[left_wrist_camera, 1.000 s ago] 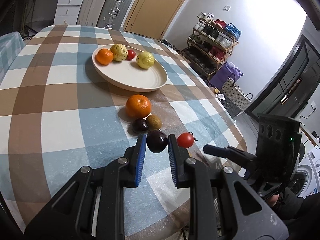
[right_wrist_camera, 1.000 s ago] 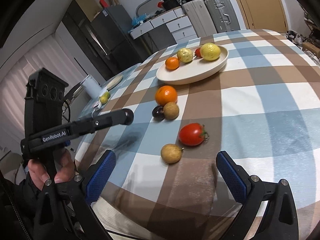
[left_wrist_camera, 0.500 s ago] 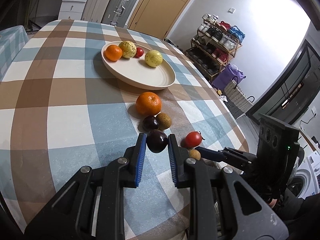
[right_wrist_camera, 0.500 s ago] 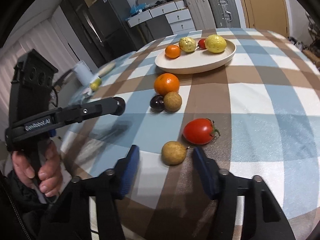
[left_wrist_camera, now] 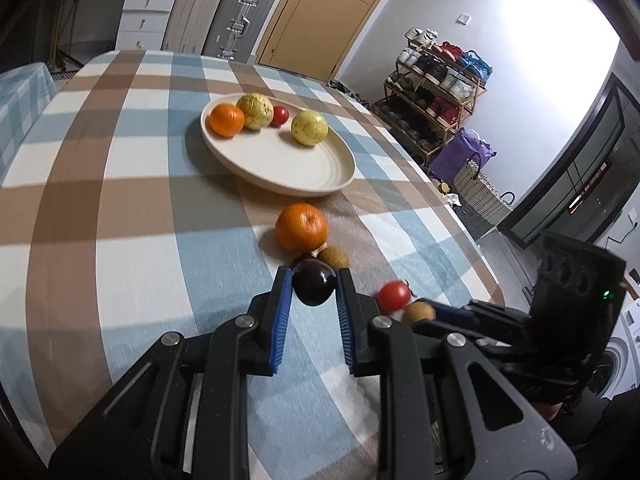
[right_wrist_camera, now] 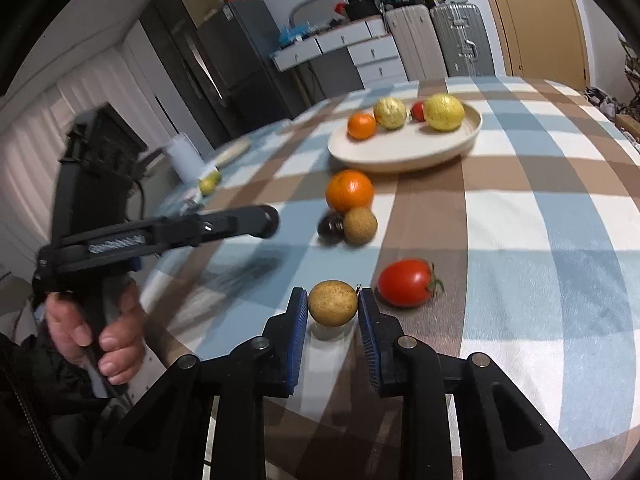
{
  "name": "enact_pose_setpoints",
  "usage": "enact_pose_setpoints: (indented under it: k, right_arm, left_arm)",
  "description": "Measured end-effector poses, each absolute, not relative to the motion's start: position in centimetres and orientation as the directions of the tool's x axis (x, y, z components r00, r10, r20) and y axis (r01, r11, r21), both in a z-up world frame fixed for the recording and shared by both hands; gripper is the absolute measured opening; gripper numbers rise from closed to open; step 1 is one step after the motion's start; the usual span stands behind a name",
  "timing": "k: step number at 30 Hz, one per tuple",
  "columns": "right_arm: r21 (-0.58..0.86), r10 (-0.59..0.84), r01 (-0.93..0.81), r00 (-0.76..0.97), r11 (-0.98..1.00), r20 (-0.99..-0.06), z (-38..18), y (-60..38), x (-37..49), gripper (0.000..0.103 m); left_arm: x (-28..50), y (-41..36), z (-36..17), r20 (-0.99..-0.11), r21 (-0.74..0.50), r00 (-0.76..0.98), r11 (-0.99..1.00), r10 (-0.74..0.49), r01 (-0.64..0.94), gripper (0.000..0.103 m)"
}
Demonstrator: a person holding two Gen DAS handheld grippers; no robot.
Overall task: Organize fruits
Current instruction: 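Carry the plum and brown fruit onto the cream plate and open both tools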
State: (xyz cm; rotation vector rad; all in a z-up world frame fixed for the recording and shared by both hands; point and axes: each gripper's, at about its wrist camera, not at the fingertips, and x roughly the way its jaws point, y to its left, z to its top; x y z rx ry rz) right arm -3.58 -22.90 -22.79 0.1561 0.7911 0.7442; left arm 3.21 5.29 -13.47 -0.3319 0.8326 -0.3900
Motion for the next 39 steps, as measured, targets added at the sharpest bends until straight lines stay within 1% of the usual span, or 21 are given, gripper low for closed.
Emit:
enact_pose_setpoints:
  k: [8,17,21,30,39]
  right_arm:
    - [0.419,0.696,-0.561,0.502,0.714,-0.513,-19.8,-24.1,-0.3,0.026]
    - [0.44,0.711,-0.564,0.487,0.699,-0.507,-17.6,-23.2,7.3,0.026]
    - [0.454,0.721,-0.567,0.456,0.687,-0.522,-17.4,-22.0,10.5,0.026]
    - [0.498,0.716,-0.529,0.375,0.686,-0.588,-18.8,-18.4,17.7,0.026]
    - [0.505,0.682,-0.494,0.294,0.708,-0.67,-21.4,-15.4,21.1,0.027]
  left_arm:
    - [8.0,6.3,-12.0,-0.635,-0.414,0.641,0.891,-0.431,0.189,0.019]
    - [14.6,7.1,-12.2,-0.645,-0.412,0.638,0.894,-0.421,0.174,0.019]
    - [17.0,7.1,-12.9,-0.656,-0.408,0.63,0.898,-0.416,0.167,0.019]
    - [20.4,7.5,-14.4,-0.69,-0.373,0.613,0.915,-0.386,0.157,0.019]
    - [21.9,8.1,-15.5,-0.71,-0.344,0.602,0.926,-0.365,0.155,0.019]
